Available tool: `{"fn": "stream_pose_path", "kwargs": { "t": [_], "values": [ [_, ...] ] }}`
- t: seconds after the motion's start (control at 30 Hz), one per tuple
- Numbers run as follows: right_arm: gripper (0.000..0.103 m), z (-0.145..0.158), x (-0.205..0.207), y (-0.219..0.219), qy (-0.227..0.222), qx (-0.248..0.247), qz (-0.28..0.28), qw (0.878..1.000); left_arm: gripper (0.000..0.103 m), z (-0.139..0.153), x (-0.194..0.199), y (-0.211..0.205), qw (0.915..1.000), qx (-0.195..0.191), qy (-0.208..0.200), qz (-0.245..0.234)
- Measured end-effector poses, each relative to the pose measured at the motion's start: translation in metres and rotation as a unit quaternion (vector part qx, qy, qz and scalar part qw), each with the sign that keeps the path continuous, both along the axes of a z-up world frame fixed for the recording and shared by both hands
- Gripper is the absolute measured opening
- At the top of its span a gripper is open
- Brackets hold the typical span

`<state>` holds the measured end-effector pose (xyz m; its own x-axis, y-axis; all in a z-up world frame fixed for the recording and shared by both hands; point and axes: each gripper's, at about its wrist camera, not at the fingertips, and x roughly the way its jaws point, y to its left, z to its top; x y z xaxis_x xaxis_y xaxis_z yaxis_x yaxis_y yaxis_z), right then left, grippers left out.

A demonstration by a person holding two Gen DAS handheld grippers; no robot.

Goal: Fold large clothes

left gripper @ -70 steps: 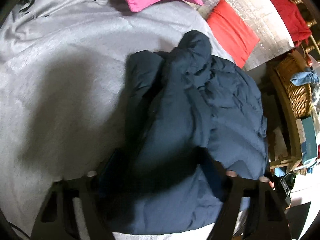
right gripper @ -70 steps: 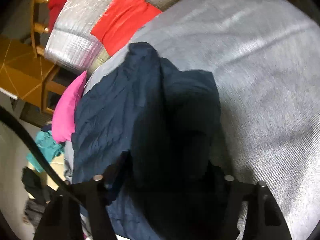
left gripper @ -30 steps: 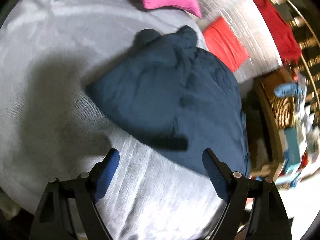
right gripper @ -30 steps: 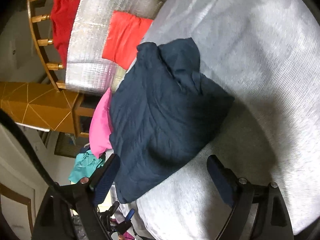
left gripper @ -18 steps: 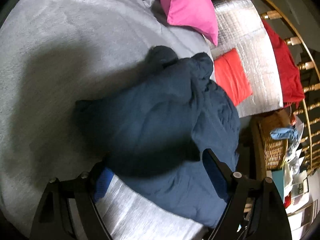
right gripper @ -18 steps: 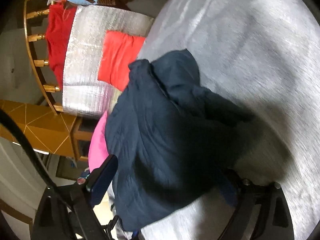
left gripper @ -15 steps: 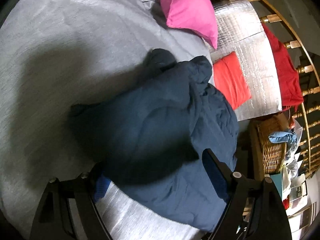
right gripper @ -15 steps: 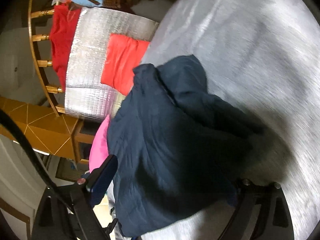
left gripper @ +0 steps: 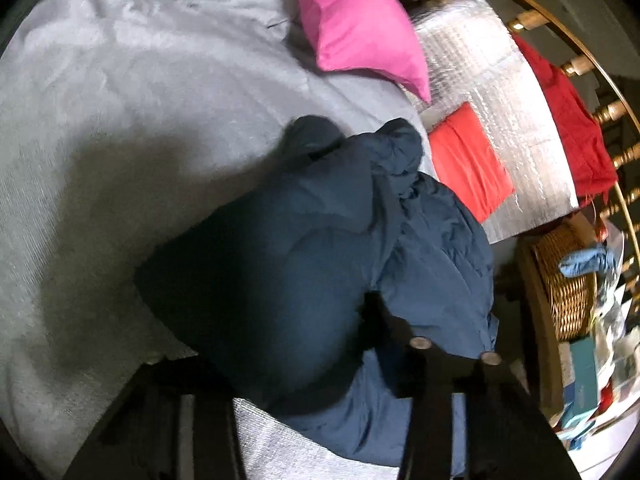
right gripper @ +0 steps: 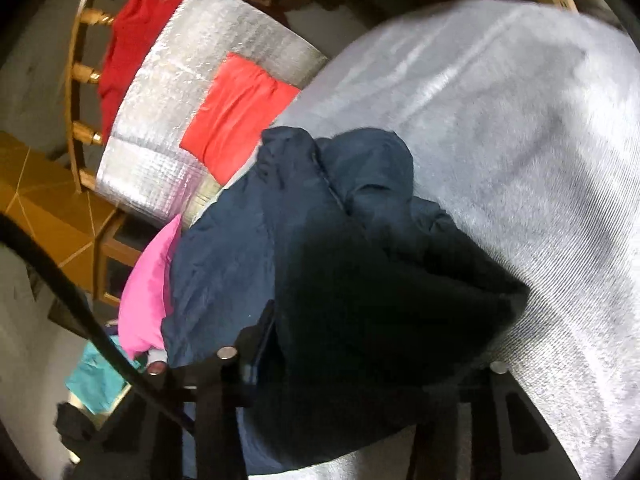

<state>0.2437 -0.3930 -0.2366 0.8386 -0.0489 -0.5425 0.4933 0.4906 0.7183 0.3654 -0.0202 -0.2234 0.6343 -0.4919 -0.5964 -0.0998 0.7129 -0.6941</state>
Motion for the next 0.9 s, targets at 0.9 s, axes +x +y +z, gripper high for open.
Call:
{"fn": "stream_pose_path", "kwargs": {
  "t": [0.9],
  "values": [
    [0.075, 0.003, -0.051, -0.003, -0.036, 0.028, 0.03, 0.998, 0.057, 0.001, -0.004, 0.025, 0.9983, -0.016, 0.021, -0.051]
  ]
}}
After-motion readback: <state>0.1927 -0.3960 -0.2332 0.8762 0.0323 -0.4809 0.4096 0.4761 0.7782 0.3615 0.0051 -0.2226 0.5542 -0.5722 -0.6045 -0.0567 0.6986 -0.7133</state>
